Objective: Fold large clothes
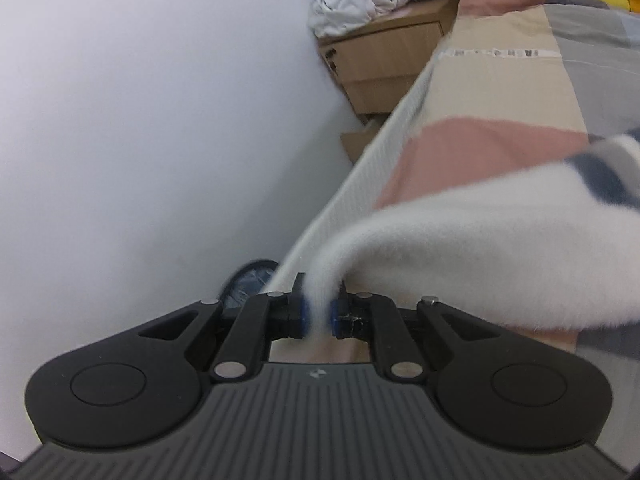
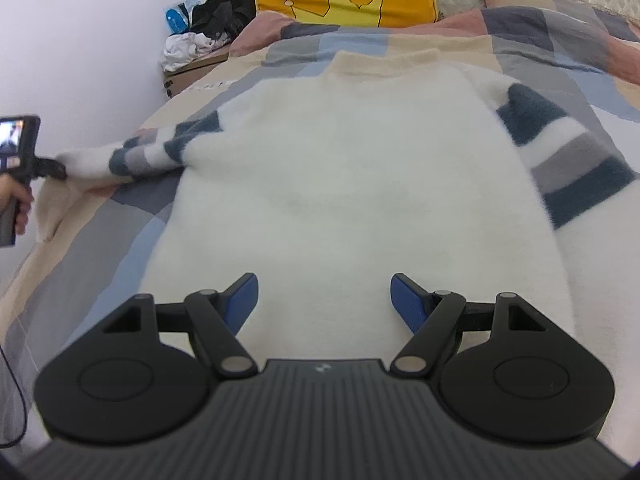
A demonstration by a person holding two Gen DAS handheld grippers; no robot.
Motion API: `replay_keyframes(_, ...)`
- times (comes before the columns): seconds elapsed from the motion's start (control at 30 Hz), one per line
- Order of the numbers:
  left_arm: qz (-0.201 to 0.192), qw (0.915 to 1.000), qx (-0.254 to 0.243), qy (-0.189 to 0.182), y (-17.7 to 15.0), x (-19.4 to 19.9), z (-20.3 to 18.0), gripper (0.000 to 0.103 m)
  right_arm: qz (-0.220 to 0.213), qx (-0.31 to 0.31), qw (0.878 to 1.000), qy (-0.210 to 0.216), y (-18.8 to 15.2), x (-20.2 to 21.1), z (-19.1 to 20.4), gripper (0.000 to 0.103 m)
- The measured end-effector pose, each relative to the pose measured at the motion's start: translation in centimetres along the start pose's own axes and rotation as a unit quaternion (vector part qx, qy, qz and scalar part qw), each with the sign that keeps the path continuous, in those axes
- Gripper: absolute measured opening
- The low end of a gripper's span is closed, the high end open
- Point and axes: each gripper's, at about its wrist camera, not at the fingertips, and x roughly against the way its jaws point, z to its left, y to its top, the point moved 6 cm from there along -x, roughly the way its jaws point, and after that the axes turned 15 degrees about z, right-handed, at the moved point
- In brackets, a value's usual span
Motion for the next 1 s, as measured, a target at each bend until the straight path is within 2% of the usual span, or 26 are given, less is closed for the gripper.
replay_keyframes(0.1,0.016,0.9995,0.001,-0.025,-0.9,-0.8,0.0,0.013,0.005,-0.001,1.000,-0.001,0.1,-0.2,-0.1,0.075)
replay_keyframes(0.17,0.023,0.9990,0.000,-0.038,-2.0,-0.5,-0.1,0.018,0.003,-0.003,1.000,-0.004,0.1,-0.2,-0.2,0.075)
replay_keyframes(0.2,0.028,0.9984,0.003,-0.048,-2.1,-0.3,-0.2,0.027,0.002,-0.004,1.000,-0.004,0.1,-0.1,-0.2,0.075)
replay_keyframes(0.23,0.035,0.9974,0.008,-0.062,-2.3,0.1,-0.3,0.045,0.001,-0.004,1.000,-0.005,0.1,0.0,-0.1,0.075)
replay_keyframes(0.27,0.044,0.9960,0.013,-0.077,-2.4,0.4,-0.3,0.053,0.000,-0.004,1.000,-0.005,0.1,0.0,-0.2,0.075)
replay_keyframes(0.33,0.046,0.9947,0.033,-0.086,-3.1,2.2,0.0,0.072,-0.001,-0.007,1.000,-0.002,0.0,0.1,-0.2,0.075)
replay_keyframes(0.4,0.048,0.9910,0.049,-0.115,-4.2,4.5,-0.1,0.079,0.000,-0.018,1.000,0.011,-0.2,0.3,-0.5,0.075)
replay_keyframes(0.53,0.067,0.9748,0.087,-0.194,-6.5,8.6,-1.2,0.079,-0.001,-0.031,0.999,0.021,-0.9,0.9,-0.5,0.075)
replay_keyframes(0.63,0.084,0.9575,0.106,-0.255,-8.9,11.8,-3.5,0.079,-0.003,-0.029,0.999,0.027,-1.5,1.5,-0.4,0.075)
replay_keyframes(0.8,0.098,0.9318,0.113,-0.331,-13.1,17.4,-8.8,0.079,0.000,-0.023,0.999,0.042,-2.7,2.6,-0.2,0.075)
replay_keyframes(0.9,0.098,0.9228,0.117,-0.354,-15.8,20.9,-11.6,0.079,0.002,-0.016,0.998,0.053,-3.5,3.2,0.0,0.075)
replay_keyframes(1.0,0.109,0.9012,0.151,-0.391,-18.0,23.3,-13.7,0.079,0.008,-0.004,0.998,0.062,-4.4,3.6,0.6,0.075)
